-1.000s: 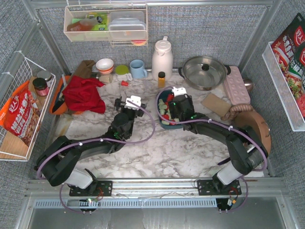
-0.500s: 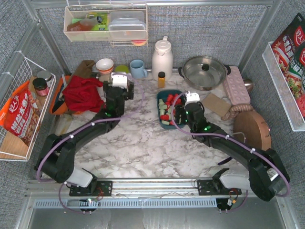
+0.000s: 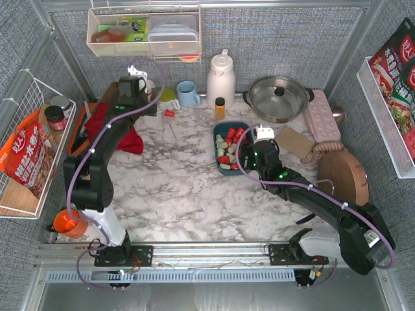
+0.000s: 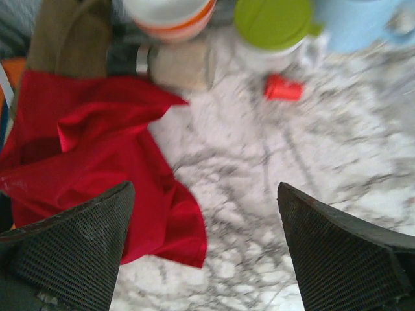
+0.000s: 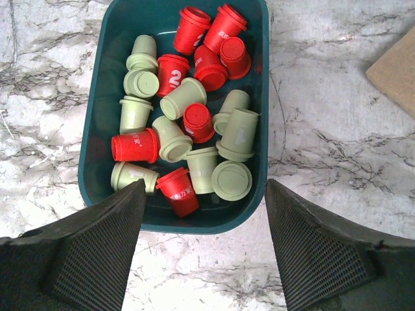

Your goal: Mix the coffee capsules in the storage basket

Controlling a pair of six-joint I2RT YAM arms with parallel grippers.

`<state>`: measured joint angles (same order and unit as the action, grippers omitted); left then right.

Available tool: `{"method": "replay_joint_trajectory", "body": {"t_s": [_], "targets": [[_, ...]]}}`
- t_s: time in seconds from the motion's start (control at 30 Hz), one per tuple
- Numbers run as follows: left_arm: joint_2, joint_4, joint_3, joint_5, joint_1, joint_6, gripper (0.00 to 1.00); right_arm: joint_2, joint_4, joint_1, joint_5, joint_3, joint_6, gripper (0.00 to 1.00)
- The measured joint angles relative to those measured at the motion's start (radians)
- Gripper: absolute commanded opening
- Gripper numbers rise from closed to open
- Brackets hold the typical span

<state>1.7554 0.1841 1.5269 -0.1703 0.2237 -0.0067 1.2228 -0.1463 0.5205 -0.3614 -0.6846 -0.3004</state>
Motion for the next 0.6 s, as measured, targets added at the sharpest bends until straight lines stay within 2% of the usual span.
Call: {"method": "replay_joint_trajectory", "body": {"t_s": [0.13,0.23,0.47,0.6], "targets": [[0.142,0.167,0.116,0.042,-0.075,0.0,0.99,-0.006,-0.001,-0.004,0.002,0.011,-0.022,0.78],[0.216,0.213,0.173,0.097,-0.081,-0.005,0.99,-0.011,-0.008,-0.004,0.003,0.024,-0.034,0.78],[0.368,0.146,0.257,0.311,-0.077,-0.035,0.98,-0.013,-0.023,-0.004,0.003,0.031,-0.047,0.78],[0.453,0.08,0.294,0.376,-0.076,-0.055,0.97,-0.005,-0.024,-0.004,0.002,0.031,-0.051,0.78]]}}
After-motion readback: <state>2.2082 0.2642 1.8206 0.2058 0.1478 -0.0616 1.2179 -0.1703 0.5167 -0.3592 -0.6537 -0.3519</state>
